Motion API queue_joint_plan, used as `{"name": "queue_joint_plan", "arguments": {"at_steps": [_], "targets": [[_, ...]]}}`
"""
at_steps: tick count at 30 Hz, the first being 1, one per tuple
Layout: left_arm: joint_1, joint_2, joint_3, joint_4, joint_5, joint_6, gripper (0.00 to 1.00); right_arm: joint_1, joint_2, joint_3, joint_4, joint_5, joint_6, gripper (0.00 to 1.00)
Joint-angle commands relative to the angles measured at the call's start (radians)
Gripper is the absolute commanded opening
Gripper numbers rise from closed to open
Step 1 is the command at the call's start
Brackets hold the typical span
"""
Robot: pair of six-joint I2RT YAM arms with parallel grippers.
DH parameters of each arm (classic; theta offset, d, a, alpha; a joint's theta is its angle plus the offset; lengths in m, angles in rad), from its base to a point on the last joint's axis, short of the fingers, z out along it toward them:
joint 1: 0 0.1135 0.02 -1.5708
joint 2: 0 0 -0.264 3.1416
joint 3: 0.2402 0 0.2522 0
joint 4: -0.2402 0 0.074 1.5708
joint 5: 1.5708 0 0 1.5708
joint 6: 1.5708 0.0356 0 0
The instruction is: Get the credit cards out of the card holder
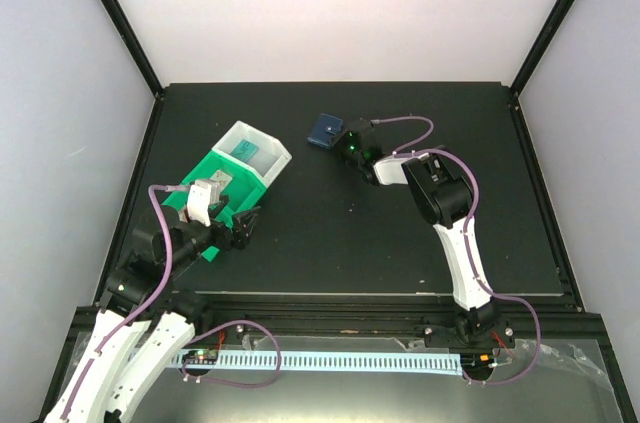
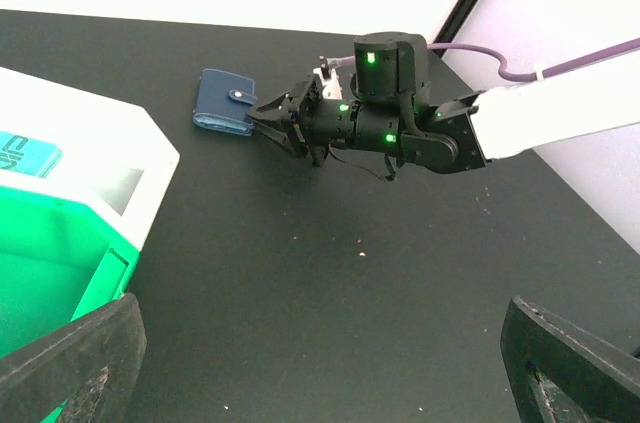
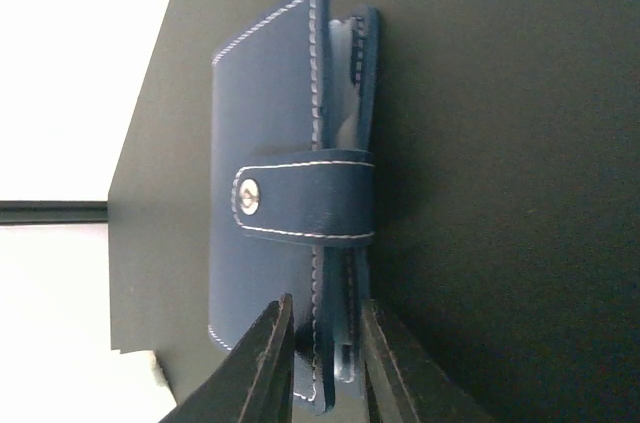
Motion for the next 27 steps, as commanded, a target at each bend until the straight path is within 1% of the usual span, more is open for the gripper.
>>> {"name": "queue_joint_plan", "arguments": {"at_steps": [1, 3, 8, 12, 15, 18, 21, 27], "targets": [[0.008, 0.006, 0.016, 0.003, 0.019, 0.018, 0.99, -0.01, 0.026, 0.029, 0.005, -0.005, 0.017, 0.22], [0.008, 0.005, 0.016, 0.004, 0.02, 0.017, 0.99, -0.01, 0.027, 0.034, 0.0, -0.007, 0.017, 0.22], [0.008, -0.001, 0.015, 0.005, 0.015, 0.017, 0.99, -0.01, 0.036, 0.039, 0.013, -0.024, 0.014, 0.16], [0.008, 0.006, 0.015, 0.003, 0.011, 0.017, 0.99, -0.012, 0.039, 0.033, 0.029, -0.056, 0.007, 0.09], [0.008, 0.017, 0.014, 0.004, 0.006, 0.017, 0.99, -0.014, 0.024, 0.011, 0.037, -0.085, -0.017, 0.01], [0.008, 0.041, 0.017, -0.002, 0.0, 0.014, 0.99, -0.019, -0.018, -0.04, 0.061, -0.105, -0.045, 0.01], [0.008, 0.057, 0.019, -0.004, 0.014, 0.018, 0.99, -0.022, -0.066, -0.095, 0.07, -0.125, -0.111, 0.01], [0.007, 0.071, 0.015, -0.011, 0.006, 0.012, 0.98, -0.023, -0.197, -0.209, -0.032, -0.197, -0.285, 0.01]]}}
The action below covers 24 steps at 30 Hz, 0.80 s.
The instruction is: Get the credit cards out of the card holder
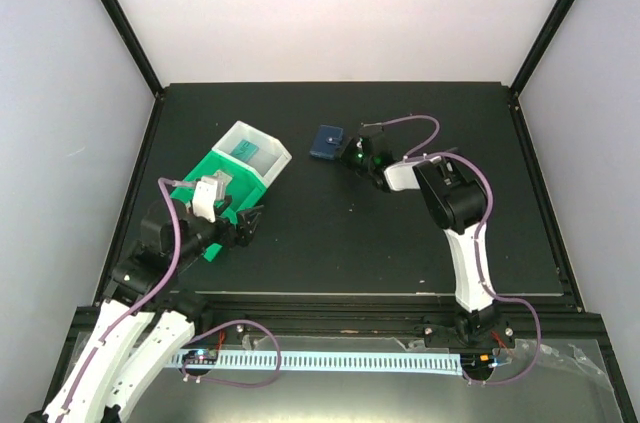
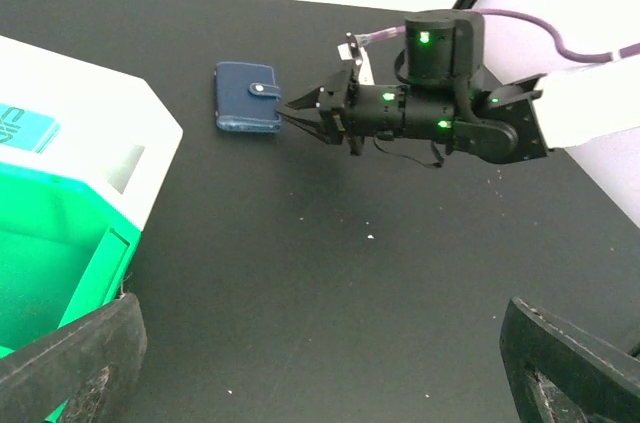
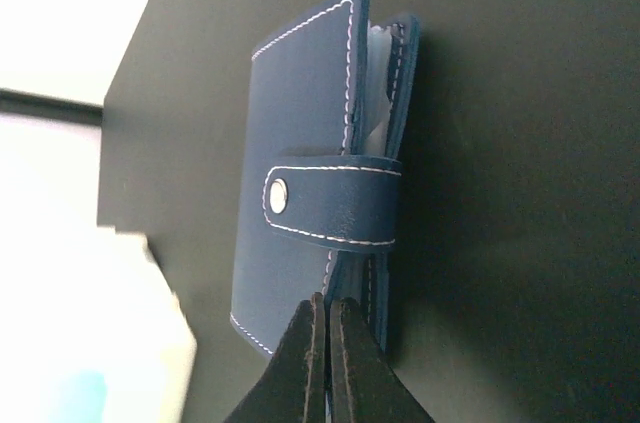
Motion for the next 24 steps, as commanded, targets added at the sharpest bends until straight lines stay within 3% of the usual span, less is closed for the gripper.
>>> {"name": "queue_joint_plan", "arguments": {"at_steps": [1, 9, 15, 20, 24], "targets": [[0.008, 0.014, 0.014, -0.009, 0.002, 0.01, 0.98, -0.003, -0.128, -0.086, -0.093, -0.073, -0.184, 0.01], [0.005, 0.126, 0.011, -0.014, 0.04, -0.012, 0.98, 0.006, -0.346, -0.378, -0.142, -0.187, -0.322, 0.01], [-0.027, 0.219, 0.017, -0.022, 0.084, -0.067, 0.98, 0.061, -0.503, -0.518, -0.352, -0.212, -0.442, 0.01], [-0.059, 0.242, -0.061, 0.082, 0.136, -0.157, 0.94, 0.14, -0.65, -0.633, -0.496, -0.151, -0.459, 0.01], [-0.084, 0.256, -0.139, 0.177, 0.159, -0.231, 0.92, 0.187, -0.737, -0.665, -0.606, -0.073, -0.446, 0.15]]}}
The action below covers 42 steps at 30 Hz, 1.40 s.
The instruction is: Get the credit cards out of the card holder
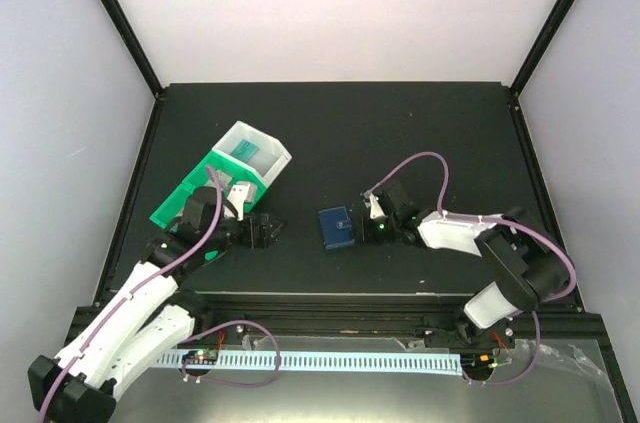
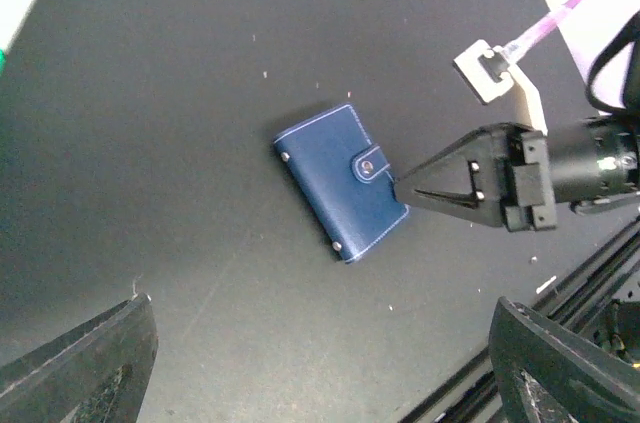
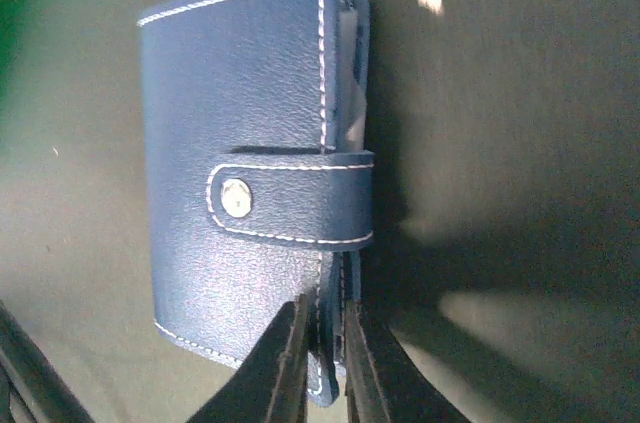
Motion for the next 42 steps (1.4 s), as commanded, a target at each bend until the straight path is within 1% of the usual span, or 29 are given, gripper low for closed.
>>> {"name": "queue_joint_plan", "arguments": {"at_steps": [1, 6, 10, 16, 21, 29, 38, 40, 42], "targets": [[-0.028, 0.02, -0.063, 0.119, 0.052, -0.105, 0.92, 0.043, -0.091, -0.024, -0.192, 0.104, -0.022, 0.17], [-0.05, 0.037, -0.086, 0.151, 0.069, -0.129, 0.91, 0.108, -0.185, 0.036, -0.309, 0.217, -0.025, 0.22], [-0.055, 0.015, -0.093, 0.144, 0.057, -0.137, 0.91, 0.17, -0.182, 0.104, -0.337, 0.261, -0.025, 0.23], [-0.059, -0.047, -0.124, 0.134, 0.052, -0.157, 0.91, 0.244, -0.086, 0.235, -0.406, 0.363, -0.066, 0.26], [-0.061, -0.08, -0.136, 0.124, 0.049, -0.17, 0.91, 0.278, -0.004, 0.306, -0.449, 0.425, -0.09, 0.26], [-0.062, -0.096, -0.136, 0.107, 0.043, -0.17, 0.91, 0.3, 0.061, 0.355, -0.48, 0.492, -0.102, 0.27], [-0.062, -0.072, -0.14, 0.115, 0.047, -0.17, 0.91, 0.305, 0.138, 0.376, -0.482, 0.539, -0.122, 0.27], [-0.061, -0.075, -0.143, 0.115, 0.048, -0.17, 0.91, 0.307, 0.153, 0.374, -0.47, 0.542, -0.131, 0.25], [-0.062, -0.079, -0.148, 0.114, 0.043, -0.169, 0.91, 0.307, 0.177, 0.382, -0.476, 0.565, -0.132, 0.25]]}}
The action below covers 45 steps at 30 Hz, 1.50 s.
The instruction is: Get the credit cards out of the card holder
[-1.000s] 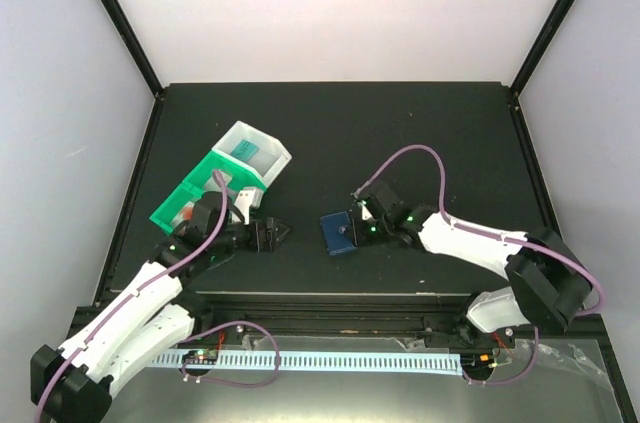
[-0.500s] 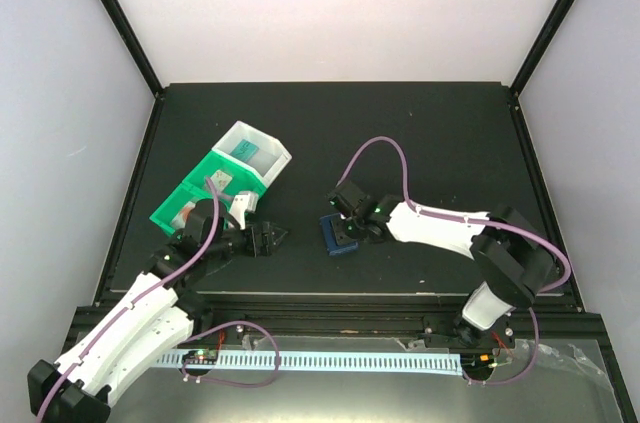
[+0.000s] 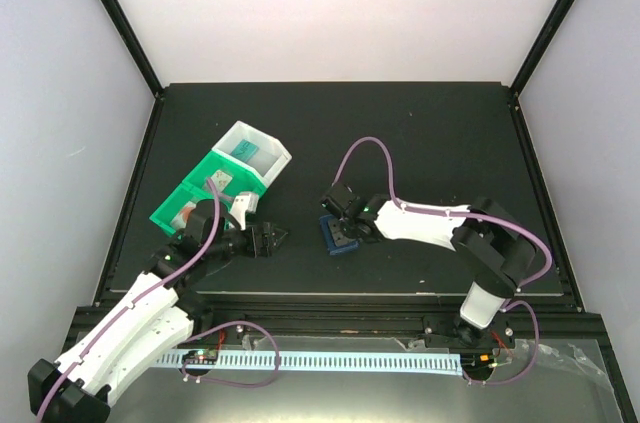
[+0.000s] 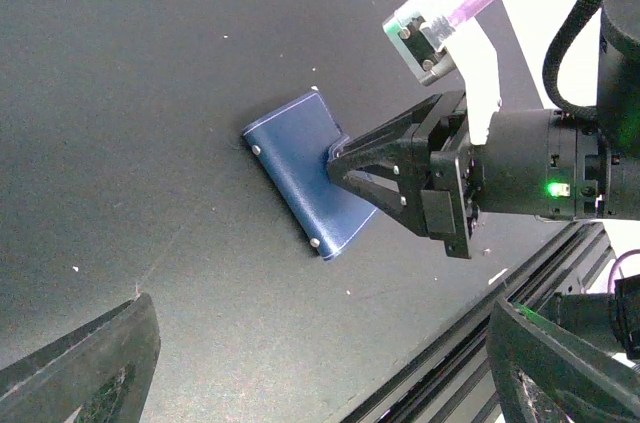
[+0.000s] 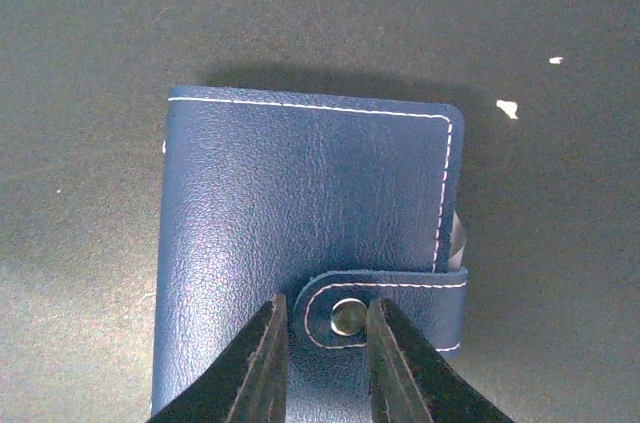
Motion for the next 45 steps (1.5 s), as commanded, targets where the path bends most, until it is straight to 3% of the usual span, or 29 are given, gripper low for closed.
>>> {"name": "queue_joint_plan", "arguments": {"at_steps": [1, 7, 19, 28, 45], "targets": [[-0.004, -0.007, -0.007, 0.001, -0.002, -0.007, 0.91, 0.009, 0.053, 0.025, -0.009, 0.066, -0.019, 0.25], [-0.004, -0.007, -0.007, -0.011, -0.004, -0.007, 0.91, 0.021, 0.061, 0.028, -0.016, 0.106, -0.007, 0.27], [-0.005, 0.0, -0.013, -0.035, -0.022, -0.002, 0.92, 0.027, 0.051, -0.024, 0.057, 0.144, -0.009, 0.02], [-0.006, 0.012, -0.025, -0.02, -0.026, -0.019, 0.92, 0.03, 0.0, -0.057, 0.106, 0.115, -0.026, 0.01], [-0.02, 0.073, -0.066, 0.044, -0.027, -0.044, 0.9, 0.03, -0.28, -0.239, 0.362, -0.195, 0.023, 0.01]]}}
